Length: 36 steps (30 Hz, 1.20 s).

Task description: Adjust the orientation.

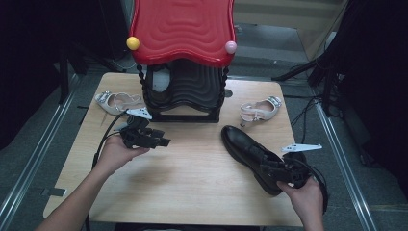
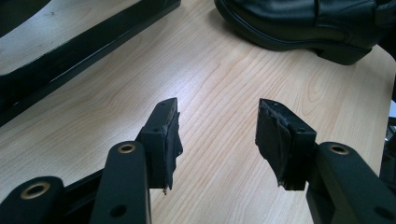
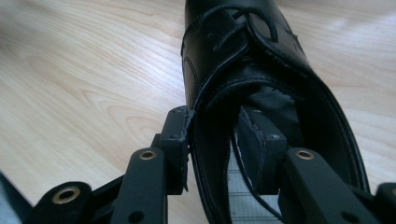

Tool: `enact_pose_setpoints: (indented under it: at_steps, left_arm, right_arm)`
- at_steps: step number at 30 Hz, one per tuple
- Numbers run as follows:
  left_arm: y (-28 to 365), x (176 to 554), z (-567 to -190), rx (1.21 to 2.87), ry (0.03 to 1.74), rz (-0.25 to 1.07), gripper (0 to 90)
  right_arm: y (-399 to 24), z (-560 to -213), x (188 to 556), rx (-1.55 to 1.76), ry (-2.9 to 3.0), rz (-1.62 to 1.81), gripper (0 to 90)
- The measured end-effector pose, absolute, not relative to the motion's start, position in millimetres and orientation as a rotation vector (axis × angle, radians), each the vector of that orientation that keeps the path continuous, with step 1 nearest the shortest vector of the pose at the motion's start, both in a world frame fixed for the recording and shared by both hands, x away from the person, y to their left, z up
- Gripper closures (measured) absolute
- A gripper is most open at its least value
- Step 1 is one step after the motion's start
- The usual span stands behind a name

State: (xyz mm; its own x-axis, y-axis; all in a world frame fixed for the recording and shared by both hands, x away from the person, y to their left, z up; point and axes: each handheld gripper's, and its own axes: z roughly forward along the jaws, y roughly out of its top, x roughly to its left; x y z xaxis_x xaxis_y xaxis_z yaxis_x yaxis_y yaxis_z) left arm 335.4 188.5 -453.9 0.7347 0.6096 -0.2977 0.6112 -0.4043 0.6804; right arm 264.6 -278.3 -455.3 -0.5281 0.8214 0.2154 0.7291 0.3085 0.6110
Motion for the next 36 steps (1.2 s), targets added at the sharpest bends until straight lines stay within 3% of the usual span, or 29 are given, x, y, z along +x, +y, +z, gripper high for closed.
enact_pose_setpoints:
  at_steps: [6,15,32,36]
  left_arm:
    - [185,335,-455,2.124,0.913,-0.004,49.7]
    - [184,335,-457,2.126,0.920,0.004,49.8]
    - [198,323,-460,2.080,0.978,0.028,48.7]
    - [204,316,-459,2.045,0.982,0.035,54.7]
  right_arm:
    - [-259,-464,278,1.455,2.459,1.011,64.4]
    - [-251,-470,293,1.540,2.465,1.028,81.7]
    - [-192,-457,306,1.379,2.585,1.100,81.2]
    - [-174,-458,313,1.326,2.624,1.104,81.1]
